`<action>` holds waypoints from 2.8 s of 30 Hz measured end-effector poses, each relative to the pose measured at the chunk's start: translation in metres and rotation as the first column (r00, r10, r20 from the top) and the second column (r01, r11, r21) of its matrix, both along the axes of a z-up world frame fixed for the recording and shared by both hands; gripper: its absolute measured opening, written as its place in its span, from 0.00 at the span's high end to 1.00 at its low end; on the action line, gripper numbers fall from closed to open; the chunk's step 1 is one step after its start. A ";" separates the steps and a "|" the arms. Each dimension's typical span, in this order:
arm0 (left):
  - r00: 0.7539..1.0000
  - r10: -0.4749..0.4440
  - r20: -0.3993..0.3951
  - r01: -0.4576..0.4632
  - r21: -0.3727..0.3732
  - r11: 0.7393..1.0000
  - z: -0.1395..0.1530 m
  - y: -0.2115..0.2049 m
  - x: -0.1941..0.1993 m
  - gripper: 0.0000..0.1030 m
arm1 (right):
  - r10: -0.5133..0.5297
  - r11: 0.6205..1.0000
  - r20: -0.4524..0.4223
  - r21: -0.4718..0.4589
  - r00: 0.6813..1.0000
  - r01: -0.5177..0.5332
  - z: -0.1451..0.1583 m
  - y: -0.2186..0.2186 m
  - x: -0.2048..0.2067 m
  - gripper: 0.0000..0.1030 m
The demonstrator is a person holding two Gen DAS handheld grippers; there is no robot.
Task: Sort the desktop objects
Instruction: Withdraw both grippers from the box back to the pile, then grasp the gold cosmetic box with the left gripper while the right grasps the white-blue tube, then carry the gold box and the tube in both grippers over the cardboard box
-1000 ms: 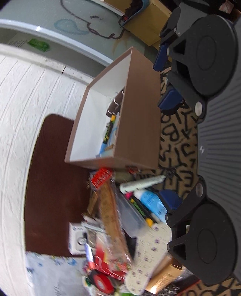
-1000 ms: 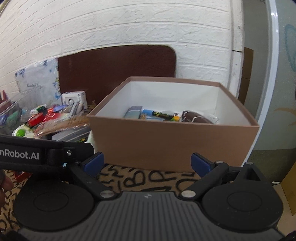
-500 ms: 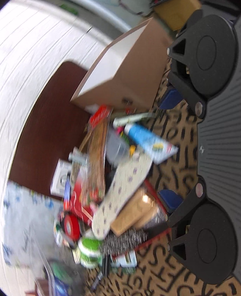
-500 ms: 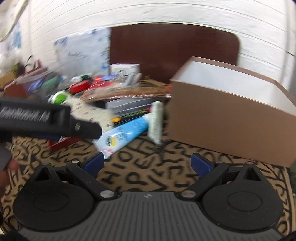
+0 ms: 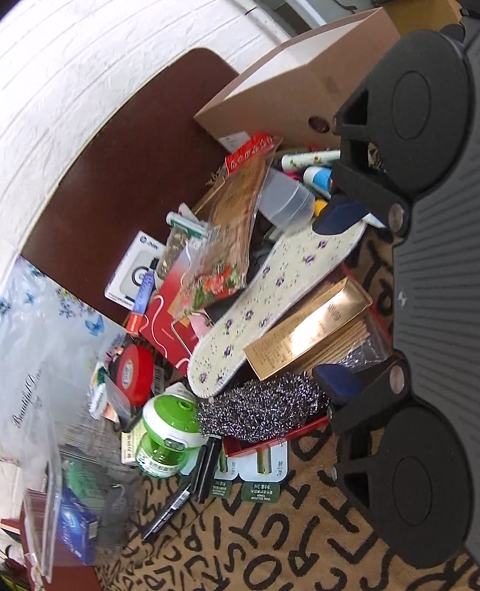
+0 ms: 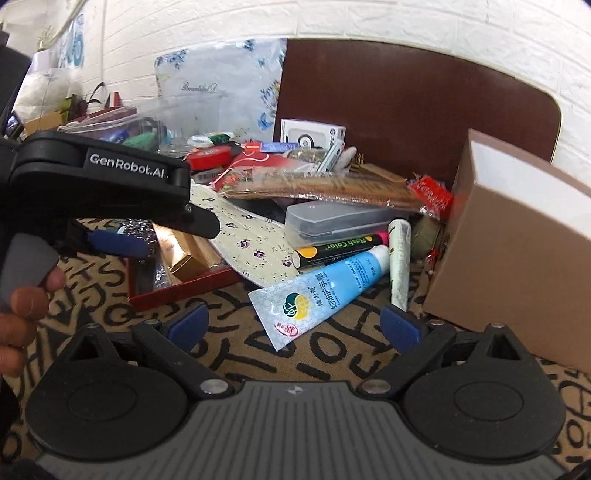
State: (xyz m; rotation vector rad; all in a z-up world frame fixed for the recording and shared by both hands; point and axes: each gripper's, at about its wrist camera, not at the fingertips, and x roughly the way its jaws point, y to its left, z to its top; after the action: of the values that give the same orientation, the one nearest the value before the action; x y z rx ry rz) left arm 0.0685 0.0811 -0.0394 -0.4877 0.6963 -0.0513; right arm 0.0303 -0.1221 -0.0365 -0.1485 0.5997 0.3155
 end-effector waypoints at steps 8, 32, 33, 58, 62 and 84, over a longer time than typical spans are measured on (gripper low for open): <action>1.000 0.005 -0.019 -0.006 -0.018 1.000 -0.009 0.008 0.011 0.48 | -0.010 1.000 -0.010 -0.018 1.000 0.009 -0.011 0.014 0.023 0.06; 0.956 -0.287 0.059 0.283 0.067 0.957 0.021 -0.031 -0.048 0.76 | -0.047 0.996 -0.051 0.075 0.998 0.050 -0.001 -0.046 -0.029 0.98; 0.947 -0.316 0.059 0.312 0.059 0.948 0.021 -0.037 -0.050 0.76 | -0.049 0.994 -0.062 0.095 0.997 0.055 0.001 -0.053 -0.034 0.98; 0.891 -0.443 -0.101 0.453 0.109 0.885 -0.013 -0.098 -0.033 0.65 | -0.026 0.998 -0.122 0.060 0.992 0.034 -0.006 -0.077 -0.041 0.68; 0.893 -0.436 -0.109 0.447 0.114 0.887 -0.014 -0.097 -0.029 0.65 | -0.011 1.000 -0.139 0.028 0.990 0.015 -0.010 -0.073 -0.030 0.68; 0.853 -0.521 0.013 0.516 0.126 0.847 0.029 -0.114 -0.038 0.76 | 0.029 0.978 -0.094 0.207 0.995 -0.009 0.021 -0.117 -0.040 0.85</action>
State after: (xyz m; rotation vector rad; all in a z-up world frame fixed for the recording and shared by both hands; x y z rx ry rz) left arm 0.0304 -0.0328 -0.0100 -0.1702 0.7659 -0.5299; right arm -0.0099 -0.2387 -0.0158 0.0609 0.6575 0.4029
